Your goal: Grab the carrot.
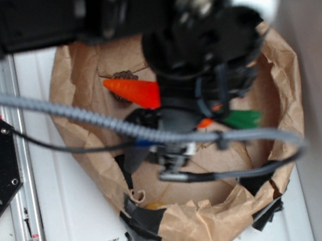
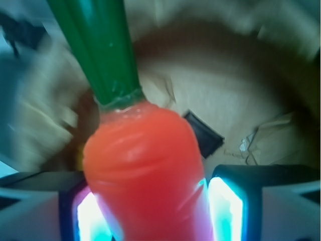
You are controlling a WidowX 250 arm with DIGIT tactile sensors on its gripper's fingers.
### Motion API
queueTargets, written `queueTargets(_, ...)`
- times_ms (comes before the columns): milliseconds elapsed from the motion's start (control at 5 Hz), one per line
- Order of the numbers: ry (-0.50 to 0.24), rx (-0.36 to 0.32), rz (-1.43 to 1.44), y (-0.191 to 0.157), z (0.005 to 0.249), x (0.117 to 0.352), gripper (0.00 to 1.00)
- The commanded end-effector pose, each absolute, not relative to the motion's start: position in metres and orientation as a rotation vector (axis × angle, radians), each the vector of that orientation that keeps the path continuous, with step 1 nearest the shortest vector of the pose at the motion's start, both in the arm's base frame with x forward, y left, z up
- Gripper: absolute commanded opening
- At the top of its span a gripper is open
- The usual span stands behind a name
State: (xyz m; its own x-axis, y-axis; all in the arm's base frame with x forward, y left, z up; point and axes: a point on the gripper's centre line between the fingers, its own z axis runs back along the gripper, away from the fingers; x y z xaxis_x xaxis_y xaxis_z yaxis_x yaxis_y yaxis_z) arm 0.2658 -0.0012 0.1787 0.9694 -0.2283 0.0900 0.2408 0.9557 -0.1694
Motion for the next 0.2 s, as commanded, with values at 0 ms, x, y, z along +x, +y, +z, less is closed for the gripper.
queueTargets(0, -0.134, -0.142, -0.216, -0.0052, 0.1967, 0.2772, 0.00)
